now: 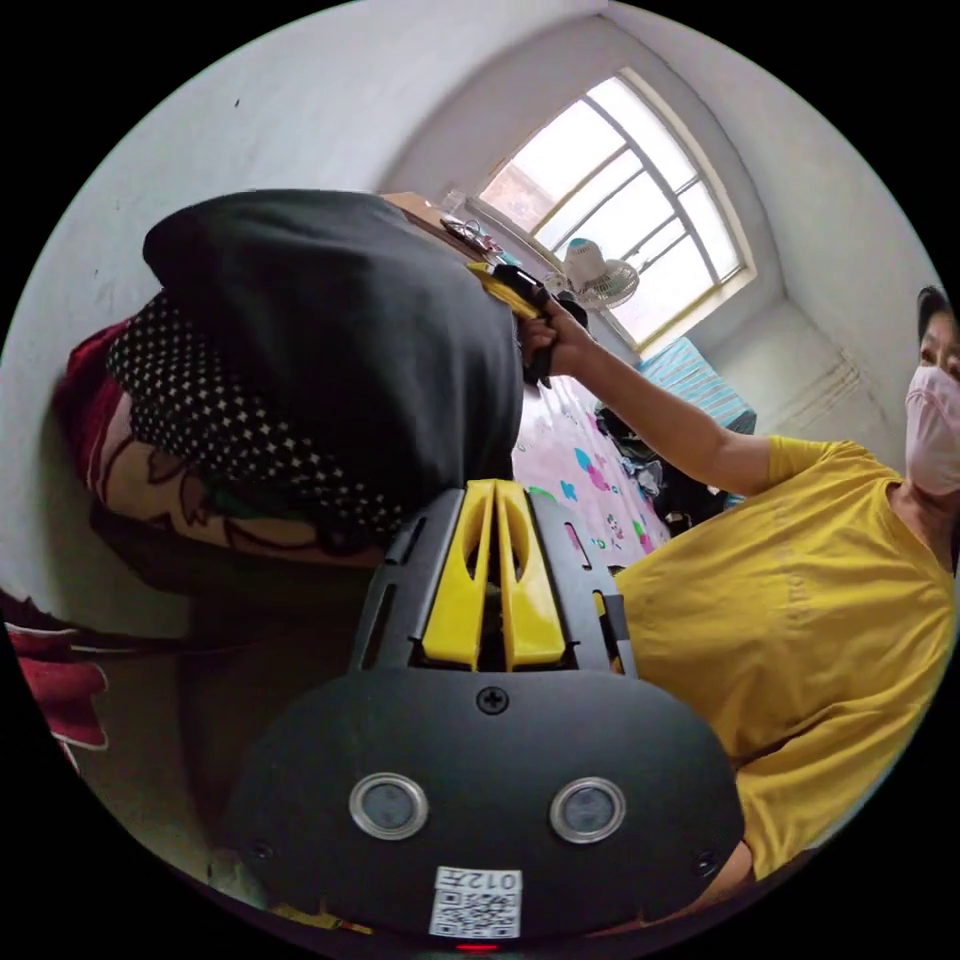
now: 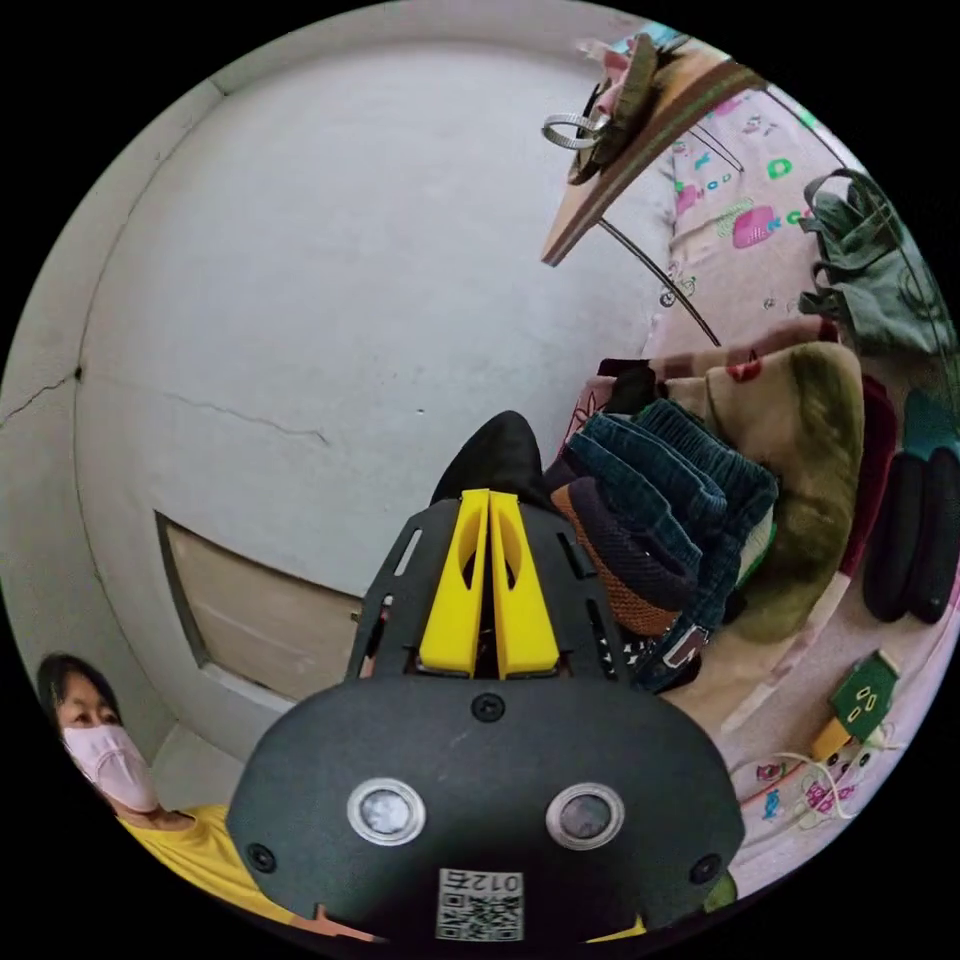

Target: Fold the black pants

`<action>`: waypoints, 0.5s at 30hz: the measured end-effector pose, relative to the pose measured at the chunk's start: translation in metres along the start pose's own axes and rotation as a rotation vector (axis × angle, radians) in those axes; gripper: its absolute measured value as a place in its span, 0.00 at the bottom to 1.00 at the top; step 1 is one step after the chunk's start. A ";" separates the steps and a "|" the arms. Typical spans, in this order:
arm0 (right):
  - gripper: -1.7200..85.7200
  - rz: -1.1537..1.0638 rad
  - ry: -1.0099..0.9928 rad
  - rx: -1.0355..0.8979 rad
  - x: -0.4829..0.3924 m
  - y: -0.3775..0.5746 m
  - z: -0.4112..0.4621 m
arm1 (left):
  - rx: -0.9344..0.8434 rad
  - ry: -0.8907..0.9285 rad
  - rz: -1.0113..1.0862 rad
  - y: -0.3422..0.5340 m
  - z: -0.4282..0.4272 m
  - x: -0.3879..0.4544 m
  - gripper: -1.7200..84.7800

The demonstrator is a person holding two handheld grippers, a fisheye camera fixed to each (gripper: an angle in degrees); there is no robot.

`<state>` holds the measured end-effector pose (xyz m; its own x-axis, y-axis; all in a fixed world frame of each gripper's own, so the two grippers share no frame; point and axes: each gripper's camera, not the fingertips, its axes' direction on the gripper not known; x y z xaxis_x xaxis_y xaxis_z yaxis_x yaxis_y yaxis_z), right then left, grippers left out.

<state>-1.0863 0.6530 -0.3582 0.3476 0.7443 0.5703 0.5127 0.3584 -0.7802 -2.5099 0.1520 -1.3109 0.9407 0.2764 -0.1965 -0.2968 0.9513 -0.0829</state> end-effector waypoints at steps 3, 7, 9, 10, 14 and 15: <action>0.02 -0.048 0.050 -0.017 -0.004 0.010 -0.005 | -0.016 -0.050 0.036 0.008 -0.001 0.023 0.02; 0.02 -0.063 0.051 -0.017 -0.006 0.030 -0.022 | -0.042 -0.099 0.038 0.012 -0.009 0.052 0.02; 0.03 -0.124 0.061 0.025 -0.016 0.047 -0.038 | -0.001 -0.124 0.045 0.013 -0.029 0.077 0.02; 0.03 -0.187 0.055 0.043 -0.026 0.062 -0.048 | 0.029 -0.127 0.044 0.013 -0.037 0.083 0.02; 0.03 -0.426 -0.048 -0.116 -0.073 0.136 -0.042 | 0.264 -0.142 -0.023 -0.011 -0.076 0.114 0.02; 0.03 -0.461 -0.060 -0.167 -0.079 0.151 -0.035 | 0.293 -0.167 -0.065 -0.025 -0.076 0.118 0.02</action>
<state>-1.0092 0.6283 -0.5122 0.0120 0.5621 0.8270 0.7230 0.5665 -0.3955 -2.4042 0.1505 -1.4061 0.9772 0.2091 -0.0359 -0.1980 0.9597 0.1992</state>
